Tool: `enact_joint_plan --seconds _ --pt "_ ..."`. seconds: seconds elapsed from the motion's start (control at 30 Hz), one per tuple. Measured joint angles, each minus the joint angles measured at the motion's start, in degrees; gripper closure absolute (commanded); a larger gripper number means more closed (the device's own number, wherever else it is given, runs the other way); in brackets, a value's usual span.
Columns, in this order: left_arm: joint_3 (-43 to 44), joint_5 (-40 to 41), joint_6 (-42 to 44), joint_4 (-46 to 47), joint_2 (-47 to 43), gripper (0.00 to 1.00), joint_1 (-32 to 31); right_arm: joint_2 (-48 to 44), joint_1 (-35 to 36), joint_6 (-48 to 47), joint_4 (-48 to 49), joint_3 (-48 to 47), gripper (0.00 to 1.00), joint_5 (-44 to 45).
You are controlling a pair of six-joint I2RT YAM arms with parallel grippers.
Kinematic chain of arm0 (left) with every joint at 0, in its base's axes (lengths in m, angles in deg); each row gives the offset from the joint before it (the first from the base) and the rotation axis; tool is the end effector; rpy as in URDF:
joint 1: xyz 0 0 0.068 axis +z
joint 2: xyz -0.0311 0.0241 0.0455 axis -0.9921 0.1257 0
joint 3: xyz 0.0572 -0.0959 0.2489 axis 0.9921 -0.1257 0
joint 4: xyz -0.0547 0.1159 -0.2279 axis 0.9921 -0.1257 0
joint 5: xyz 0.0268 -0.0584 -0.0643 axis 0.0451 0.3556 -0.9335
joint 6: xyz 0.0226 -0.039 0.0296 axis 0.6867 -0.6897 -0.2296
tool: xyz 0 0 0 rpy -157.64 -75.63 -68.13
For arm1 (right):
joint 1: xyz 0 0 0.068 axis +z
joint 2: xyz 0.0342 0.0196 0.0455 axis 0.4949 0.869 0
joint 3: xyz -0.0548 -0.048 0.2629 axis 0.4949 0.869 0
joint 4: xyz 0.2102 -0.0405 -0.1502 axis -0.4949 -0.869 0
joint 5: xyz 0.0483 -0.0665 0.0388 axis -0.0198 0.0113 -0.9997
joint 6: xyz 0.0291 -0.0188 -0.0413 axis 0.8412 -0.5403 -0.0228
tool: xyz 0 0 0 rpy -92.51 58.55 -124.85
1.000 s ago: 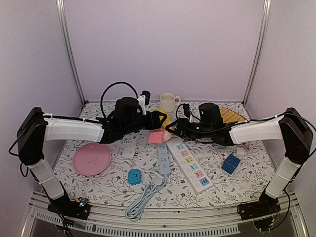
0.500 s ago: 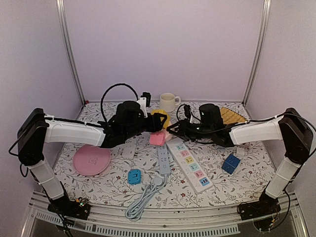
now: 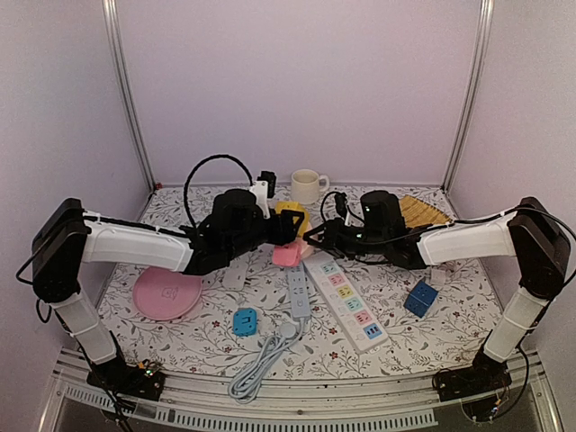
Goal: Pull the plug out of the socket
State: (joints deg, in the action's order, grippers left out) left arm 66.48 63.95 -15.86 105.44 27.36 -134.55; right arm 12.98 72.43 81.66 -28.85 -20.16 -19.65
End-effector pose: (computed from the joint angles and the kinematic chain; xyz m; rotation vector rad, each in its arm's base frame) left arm 0.2475 -0.3004 0.2393 0.2349 1.8658 -0.7431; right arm 0.2685 0.2623 0.2092 -0.0676 2.2119 1.2798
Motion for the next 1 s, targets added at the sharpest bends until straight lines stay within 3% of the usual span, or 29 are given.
enact_joint_plan --seconds 1.0 --pt "-4.26 3.58 5.22 3.08 -2.84 0.67 -2.36 -0.37 1.51 1.53 2.47 2.01 0.98 0.79"
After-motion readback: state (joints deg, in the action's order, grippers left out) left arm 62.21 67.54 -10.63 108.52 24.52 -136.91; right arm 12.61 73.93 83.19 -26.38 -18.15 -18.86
